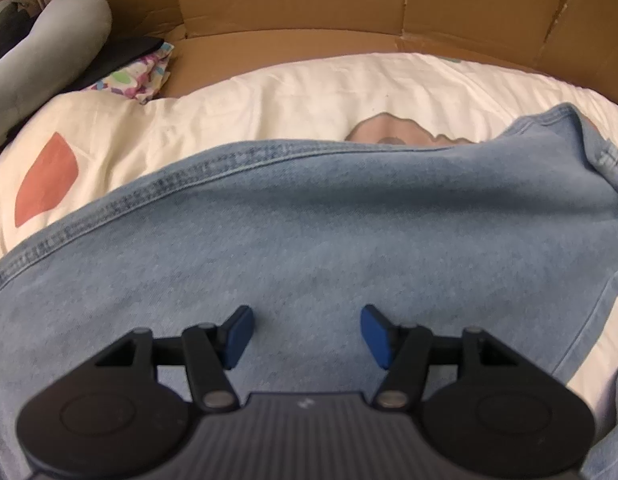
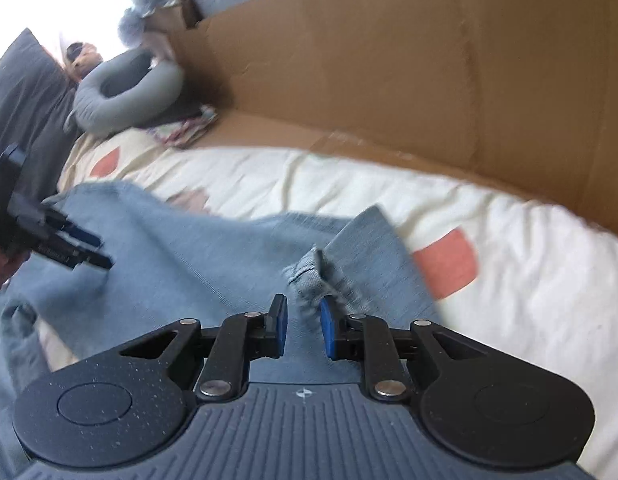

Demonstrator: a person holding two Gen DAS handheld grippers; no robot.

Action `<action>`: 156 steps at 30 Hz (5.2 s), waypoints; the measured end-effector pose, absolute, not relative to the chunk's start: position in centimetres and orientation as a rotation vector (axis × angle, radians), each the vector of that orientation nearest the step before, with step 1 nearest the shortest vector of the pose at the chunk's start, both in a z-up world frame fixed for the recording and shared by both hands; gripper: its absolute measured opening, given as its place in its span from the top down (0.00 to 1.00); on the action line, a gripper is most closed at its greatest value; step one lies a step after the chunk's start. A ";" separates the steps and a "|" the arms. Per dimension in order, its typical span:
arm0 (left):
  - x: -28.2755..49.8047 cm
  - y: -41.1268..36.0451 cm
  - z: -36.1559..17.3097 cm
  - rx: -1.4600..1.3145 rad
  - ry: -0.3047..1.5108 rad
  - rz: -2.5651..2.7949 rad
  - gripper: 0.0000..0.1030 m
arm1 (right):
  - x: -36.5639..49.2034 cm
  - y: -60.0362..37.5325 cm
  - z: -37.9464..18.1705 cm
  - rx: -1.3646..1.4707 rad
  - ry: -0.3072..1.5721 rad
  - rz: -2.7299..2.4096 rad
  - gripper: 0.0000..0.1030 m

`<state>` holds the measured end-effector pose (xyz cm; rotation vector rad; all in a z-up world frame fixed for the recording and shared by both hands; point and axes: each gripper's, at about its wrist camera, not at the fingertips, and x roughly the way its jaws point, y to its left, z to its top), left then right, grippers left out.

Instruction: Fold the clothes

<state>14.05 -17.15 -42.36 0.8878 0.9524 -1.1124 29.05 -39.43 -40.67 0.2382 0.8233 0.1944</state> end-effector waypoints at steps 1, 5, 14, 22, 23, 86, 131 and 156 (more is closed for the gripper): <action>14.1 -17.1 -42.4 0.889 0.953 -1.112 0.39 | 29.0 -39.3 -40.7 0.234 0.830 0.200 0.78; 14.2 -17.0 -42.4 0.886 0.955 -1.111 0.39 | 28.8 -39.1 -40.2 0.222 0.828 0.208 0.77; 14.4 -17.0 -42.4 0.880 0.955 -1.110 0.39 | 29.0 -40.0 -38.2 0.140 0.788 0.209 0.48; 14.6 -17.4 -42.1 0.875 0.942 -1.109 0.39 | 31.3 -39.4 -40.0 0.052 0.844 0.264 0.43; 14.7 -17.5 -42.0 0.874 0.939 -1.108 0.39 | 31.6 -39.3 -40.4 0.042 0.854 0.274 0.43; 26.5 -19.2 -40.0 0.685 0.741 -0.821 0.48 | 33.8 -48.7 -38.0 -0.001 0.811 -0.161 0.57; 36.3 -9.7 -40.9 0.538 0.824 -0.677 0.46 | 23.0 -45.5 -43.3 0.184 1.044 -0.178 0.56; 31.0 0.9 -34.8 0.546 0.905 -0.640 0.44 | 18.8 -45.8 -36.3 0.183 0.979 -0.059 0.46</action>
